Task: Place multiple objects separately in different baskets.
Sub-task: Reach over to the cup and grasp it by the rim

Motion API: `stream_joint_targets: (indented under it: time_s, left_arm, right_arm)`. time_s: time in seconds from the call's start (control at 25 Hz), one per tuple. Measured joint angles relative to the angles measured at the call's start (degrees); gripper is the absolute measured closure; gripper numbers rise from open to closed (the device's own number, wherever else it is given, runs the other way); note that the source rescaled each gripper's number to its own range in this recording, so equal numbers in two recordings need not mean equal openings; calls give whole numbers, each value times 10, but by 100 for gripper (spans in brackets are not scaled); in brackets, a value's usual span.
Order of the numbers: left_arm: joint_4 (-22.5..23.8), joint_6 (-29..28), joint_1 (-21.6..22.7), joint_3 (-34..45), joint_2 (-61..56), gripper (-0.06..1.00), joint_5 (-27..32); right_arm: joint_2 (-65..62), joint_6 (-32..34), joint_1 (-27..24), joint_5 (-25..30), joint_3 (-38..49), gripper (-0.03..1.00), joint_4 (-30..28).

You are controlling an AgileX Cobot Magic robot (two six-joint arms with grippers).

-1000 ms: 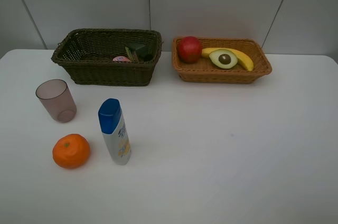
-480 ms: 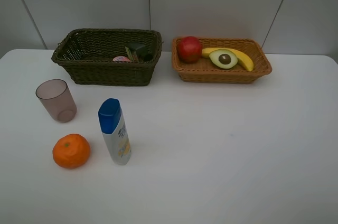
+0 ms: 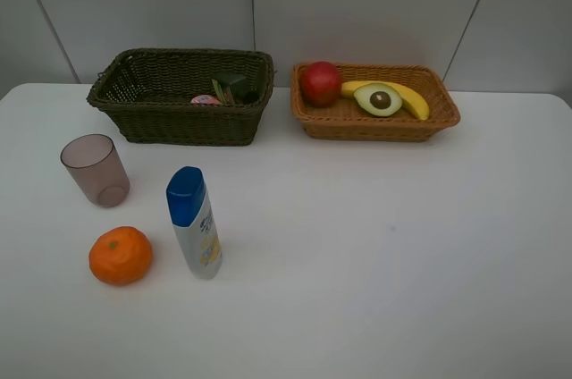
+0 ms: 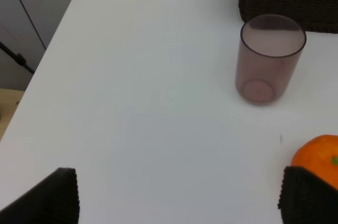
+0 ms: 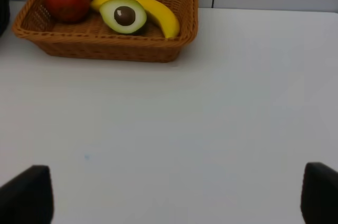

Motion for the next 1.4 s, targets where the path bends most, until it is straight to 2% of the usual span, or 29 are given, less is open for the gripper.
stream_joint_targets:
  time_s: [1.4]
  left_arm:
    - [0, 0, 0, 0, 0, -5, 0]
  right_arm:
    - [0, 0, 0, 0, 0, -2, 0]
